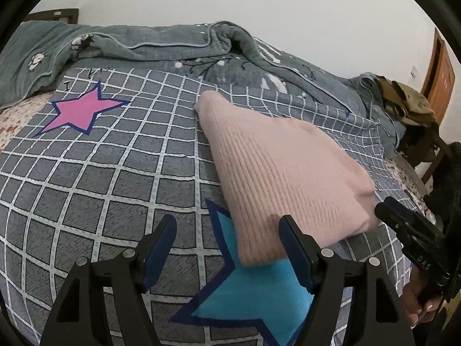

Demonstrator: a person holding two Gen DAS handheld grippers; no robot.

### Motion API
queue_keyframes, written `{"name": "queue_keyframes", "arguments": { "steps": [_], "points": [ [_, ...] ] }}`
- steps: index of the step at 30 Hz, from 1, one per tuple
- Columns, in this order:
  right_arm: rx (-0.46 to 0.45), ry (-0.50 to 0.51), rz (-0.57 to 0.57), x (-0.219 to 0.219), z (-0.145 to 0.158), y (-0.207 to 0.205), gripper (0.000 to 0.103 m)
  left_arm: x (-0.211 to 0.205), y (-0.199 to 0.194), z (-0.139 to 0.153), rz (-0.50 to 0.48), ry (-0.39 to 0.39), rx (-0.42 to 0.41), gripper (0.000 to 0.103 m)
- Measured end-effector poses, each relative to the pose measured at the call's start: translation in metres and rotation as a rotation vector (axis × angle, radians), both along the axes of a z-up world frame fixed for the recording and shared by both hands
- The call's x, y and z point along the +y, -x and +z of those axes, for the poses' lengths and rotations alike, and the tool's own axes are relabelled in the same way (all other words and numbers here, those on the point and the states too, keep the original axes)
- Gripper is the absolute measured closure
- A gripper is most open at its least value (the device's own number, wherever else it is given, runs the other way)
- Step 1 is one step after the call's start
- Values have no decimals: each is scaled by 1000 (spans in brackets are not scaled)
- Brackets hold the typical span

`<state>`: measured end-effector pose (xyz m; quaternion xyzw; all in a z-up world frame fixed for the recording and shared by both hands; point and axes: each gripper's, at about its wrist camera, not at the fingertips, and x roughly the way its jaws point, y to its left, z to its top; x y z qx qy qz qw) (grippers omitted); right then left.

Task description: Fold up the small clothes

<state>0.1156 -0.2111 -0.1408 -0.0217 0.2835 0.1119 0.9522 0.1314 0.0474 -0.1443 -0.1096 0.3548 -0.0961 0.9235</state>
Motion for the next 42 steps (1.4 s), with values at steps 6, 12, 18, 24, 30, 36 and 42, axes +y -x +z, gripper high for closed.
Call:
{"name": "queue_keyframes", "arguments": {
  "steps": [6,12,18,24,30,36,42],
  "points": [
    [80,8,-77,-3,7,9,53,-11,13,7,-51,-26,-23,31],
    [150,6,-138,-14,25,23,53,-27,37,24,-57,-66,-59,31],
    [122,-1,-157,-27,57,48,26,-30,60,57,2,-52,-75,20],
    [58,-18,-152,-38,94,83,6,-33,87,91,65,-82,-70,18],
    [43,-57,-144,-47,119,110,1,-42,119,122,104,-125,-98,16],
    [16,-42,-161,-53,138,136,1,-49,147,146,146,-176,-141,6],
    [10,-38,-166,-57,145,151,1,-56,158,160,154,-197,-160,5]
  ]
}}
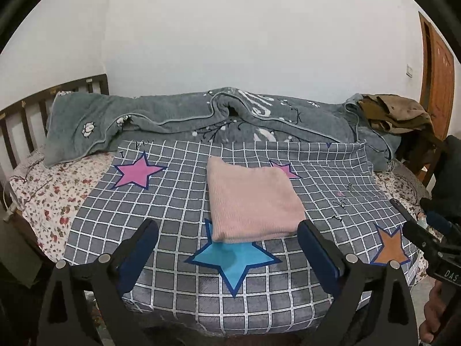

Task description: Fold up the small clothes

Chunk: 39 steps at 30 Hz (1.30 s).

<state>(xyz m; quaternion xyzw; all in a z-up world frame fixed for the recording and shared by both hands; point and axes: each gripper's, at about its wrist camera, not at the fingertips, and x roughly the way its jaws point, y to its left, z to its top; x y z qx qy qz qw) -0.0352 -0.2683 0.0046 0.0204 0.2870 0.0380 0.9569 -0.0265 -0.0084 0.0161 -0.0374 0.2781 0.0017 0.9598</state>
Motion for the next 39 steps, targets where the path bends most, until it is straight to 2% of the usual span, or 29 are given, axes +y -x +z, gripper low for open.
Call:
{"name": "queue_keyframes", "arguments": {
  "steps": [11,39],
  "points": [
    [-2,-19,-14,-9,2,6,1,-9,7,10,3,-26,-22,5],
    [-8,-22,-19,-12,5,6,1,-4,2,7,29,-34,-2,5]
  ]
}}
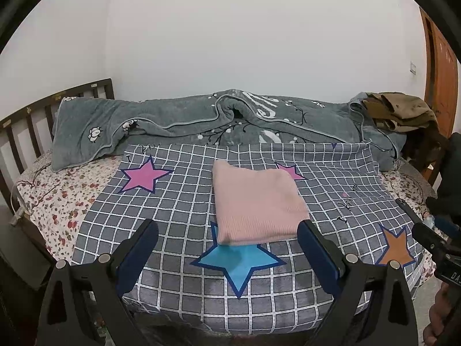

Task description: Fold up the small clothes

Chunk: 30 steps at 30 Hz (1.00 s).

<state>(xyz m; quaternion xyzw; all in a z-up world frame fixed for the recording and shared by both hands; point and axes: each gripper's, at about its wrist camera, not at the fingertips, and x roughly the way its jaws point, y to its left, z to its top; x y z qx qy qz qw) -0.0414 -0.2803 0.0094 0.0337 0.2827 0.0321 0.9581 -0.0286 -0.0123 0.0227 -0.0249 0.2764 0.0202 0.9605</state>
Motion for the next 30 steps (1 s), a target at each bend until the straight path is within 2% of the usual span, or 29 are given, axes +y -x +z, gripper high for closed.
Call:
{"name": "queue_keyframes", "arguments": {
  "steps": [30],
  "points": [
    [-7,9,12,6,5,4,1,7,2,2,17,2,-8,5]
  ]
}}
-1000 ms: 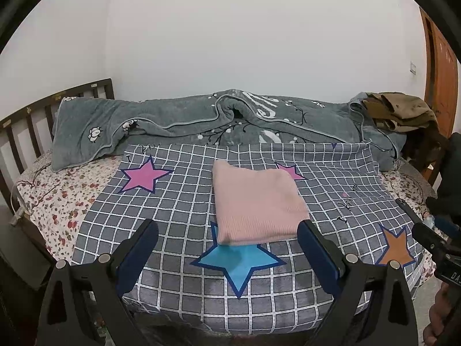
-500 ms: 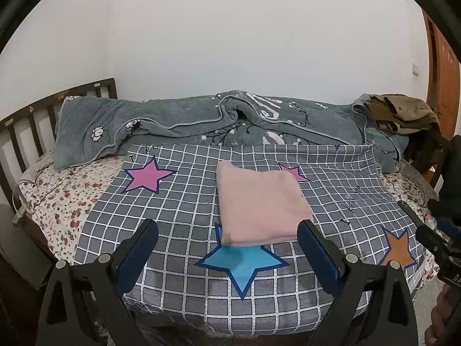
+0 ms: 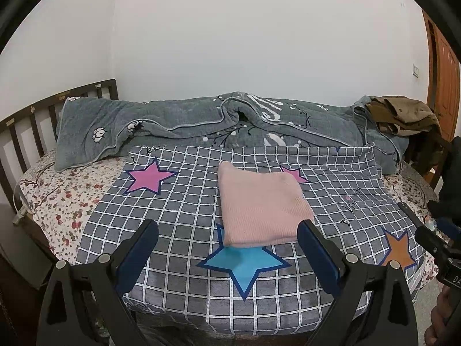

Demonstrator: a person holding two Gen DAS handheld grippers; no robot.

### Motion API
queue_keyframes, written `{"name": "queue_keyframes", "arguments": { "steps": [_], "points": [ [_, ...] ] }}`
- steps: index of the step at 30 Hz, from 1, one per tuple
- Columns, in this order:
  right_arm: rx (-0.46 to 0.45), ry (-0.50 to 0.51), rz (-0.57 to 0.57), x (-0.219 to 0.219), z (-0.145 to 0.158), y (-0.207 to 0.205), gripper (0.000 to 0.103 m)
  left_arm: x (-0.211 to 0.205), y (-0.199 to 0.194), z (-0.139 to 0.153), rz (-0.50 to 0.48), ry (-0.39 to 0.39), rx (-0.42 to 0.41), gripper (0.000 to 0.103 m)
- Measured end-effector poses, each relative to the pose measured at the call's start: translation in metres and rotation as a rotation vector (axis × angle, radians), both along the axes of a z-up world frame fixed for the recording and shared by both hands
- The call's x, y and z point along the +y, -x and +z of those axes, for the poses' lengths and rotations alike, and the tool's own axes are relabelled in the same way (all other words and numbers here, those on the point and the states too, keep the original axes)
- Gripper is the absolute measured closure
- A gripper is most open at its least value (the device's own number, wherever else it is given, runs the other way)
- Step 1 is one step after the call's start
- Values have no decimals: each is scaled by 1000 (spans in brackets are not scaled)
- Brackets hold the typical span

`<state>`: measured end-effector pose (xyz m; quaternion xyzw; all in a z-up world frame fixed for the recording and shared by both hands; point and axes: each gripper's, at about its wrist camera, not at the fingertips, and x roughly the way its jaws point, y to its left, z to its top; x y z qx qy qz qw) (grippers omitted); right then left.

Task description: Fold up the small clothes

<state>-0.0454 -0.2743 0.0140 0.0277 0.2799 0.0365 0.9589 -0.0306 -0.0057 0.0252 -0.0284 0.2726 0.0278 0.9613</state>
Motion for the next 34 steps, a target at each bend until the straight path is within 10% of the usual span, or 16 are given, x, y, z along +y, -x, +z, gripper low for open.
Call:
{"name": "queue_keyframes", "arguments": {
  "steps": [34],
  "points": [
    [-14,-22,29,2,6,5,1,-6,8,16,12,-23,-22,5]
  ]
}}
